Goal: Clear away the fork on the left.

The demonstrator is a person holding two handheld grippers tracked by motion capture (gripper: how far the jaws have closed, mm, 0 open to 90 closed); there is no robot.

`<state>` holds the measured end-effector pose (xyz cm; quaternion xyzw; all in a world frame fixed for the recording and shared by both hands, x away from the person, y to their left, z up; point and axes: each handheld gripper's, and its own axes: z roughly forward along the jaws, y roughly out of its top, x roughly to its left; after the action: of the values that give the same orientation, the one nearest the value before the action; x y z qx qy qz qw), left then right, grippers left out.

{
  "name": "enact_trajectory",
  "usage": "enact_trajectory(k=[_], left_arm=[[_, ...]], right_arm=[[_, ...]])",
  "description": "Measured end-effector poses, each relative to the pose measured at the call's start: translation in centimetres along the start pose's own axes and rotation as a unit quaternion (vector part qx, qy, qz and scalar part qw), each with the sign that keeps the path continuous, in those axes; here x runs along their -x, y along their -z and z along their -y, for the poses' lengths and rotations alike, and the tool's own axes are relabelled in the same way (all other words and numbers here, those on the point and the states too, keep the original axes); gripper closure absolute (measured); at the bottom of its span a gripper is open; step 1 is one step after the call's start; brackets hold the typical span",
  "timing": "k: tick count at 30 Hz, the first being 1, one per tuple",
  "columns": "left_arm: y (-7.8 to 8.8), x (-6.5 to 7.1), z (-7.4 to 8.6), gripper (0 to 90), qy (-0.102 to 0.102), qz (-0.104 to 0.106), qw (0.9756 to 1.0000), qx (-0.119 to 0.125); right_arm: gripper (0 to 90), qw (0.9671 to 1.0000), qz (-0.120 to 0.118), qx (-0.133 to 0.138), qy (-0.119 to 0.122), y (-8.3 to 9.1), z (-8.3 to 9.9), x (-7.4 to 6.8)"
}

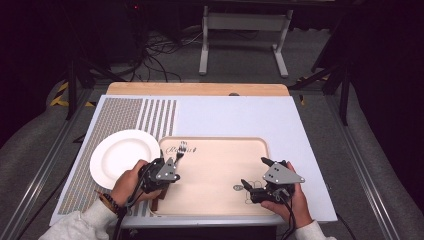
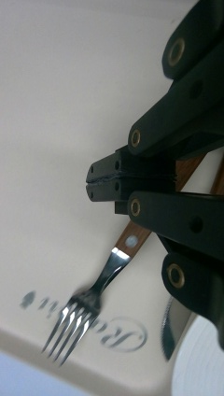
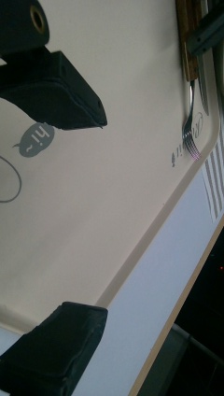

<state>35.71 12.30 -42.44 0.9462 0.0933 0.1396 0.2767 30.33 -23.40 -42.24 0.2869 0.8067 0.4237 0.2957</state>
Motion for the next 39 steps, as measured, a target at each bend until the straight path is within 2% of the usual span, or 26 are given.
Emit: enact_trajectory(k=[6,13,14,17,21,25,35,39], left_arm=[[-0.4,-1.7,-1.3,90.0,-0.004,-0.002,1.0,0.009],[-1.9,-2.9,-2.0,90.0,-0.005,0.007,0.9999,-0.012],[-2.3,-3.0,-2.1,90.0,-0.013,-0.009,0.9994,-0.031],[-3.0,-3.1,-2.2,90.0,-0.019,-0.02,0.998,-0.056],[-3.6,-3.3,-2.0,90.0,-0.02,-0.014,0.9968,-0.076],[-3.6,-3.3,-1.8,90.0,-0.017,-0.024,0.9959,-0.085],[-2.6,-3.4,-0.5,90.0,-0.01,-0.02,0.9949,-0.098],[-2.3,-3.5,0.0,90.0,-0.005,-0.017,0.9953,-0.095]], right_arm=[[8.6,1.0,0.0,-0.003,-0.002,0.0,0.1,0.0],[8.6,1.0,0.001,-0.007,-0.002,-0.1,0.2,0.0],[8.6,1.0,0.001,-0.008,-0.003,-0.1,0.2,-0.1],[8.6,1.0,0.0,-0.008,-0.003,0.0,0.3,-0.1],[8.6,0.9999,-0.001,-0.01,-0.003,-0.1,0.3,-0.1],[8.6,0.9999,-0.001,-0.01,-0.004,0.0,0.4,0.0],[8.6,0.9999,-0.002,-0.015,0.0,-0.1,0.3,-0.1],[8.6,0.9999,-0.003,-0.015,0.001,-0.2,0.3,-0.2]])
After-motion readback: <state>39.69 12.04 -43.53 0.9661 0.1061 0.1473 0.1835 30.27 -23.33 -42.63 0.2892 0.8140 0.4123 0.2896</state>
